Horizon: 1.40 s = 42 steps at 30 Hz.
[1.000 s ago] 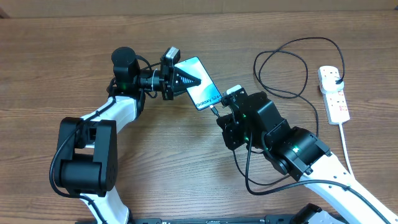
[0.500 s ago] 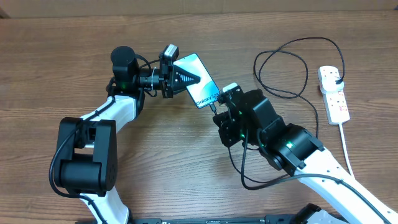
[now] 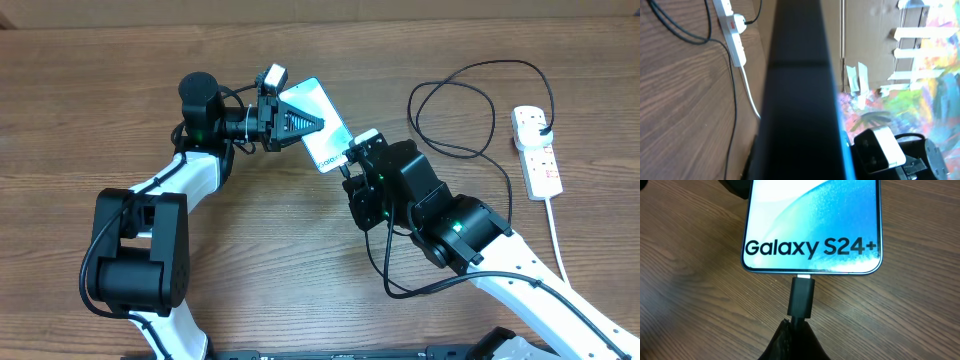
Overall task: Plug charger to phone and switch on socket
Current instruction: 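Press the plug fully into the port while left gripper holds phone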
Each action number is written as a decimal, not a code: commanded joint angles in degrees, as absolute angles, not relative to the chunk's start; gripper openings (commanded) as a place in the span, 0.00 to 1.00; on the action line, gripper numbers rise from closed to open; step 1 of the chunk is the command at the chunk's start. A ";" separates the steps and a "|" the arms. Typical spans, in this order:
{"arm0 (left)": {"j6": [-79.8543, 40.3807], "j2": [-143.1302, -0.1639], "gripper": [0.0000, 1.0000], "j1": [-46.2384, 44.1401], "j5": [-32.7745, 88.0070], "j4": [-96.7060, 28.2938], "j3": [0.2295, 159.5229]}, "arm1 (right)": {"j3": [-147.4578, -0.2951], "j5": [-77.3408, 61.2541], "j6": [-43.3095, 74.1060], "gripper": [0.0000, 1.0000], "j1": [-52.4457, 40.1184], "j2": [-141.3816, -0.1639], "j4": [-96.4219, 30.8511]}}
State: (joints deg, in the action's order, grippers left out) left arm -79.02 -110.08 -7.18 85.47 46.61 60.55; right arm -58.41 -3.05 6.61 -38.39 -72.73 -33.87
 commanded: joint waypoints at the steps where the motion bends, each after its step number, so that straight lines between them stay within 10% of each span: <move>1: -72.12 -110.37 0.04 -10.96 90.56 46.98 60.93 | -59.66 -2.42 5.63 0.04 -38.57 -72.55 -30.39; 25: -73.23 -110.34 0.04 -14.48 90.59 46.96 60.88 | -59.66 -2.57 4.36 0.04 -38.57 -74.02 -21.78; 42: -63.35 -110.34 0.04 -12.99 90.56 47.00 60.86 | -59.64 -2.57 4.62 0.27 -38.57 -73.97 -30.20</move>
State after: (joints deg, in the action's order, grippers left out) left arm -66.63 -110.08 -9.78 83.61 46.94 61.45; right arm -56.97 -1.69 5.26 -37.98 -74.11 -33.06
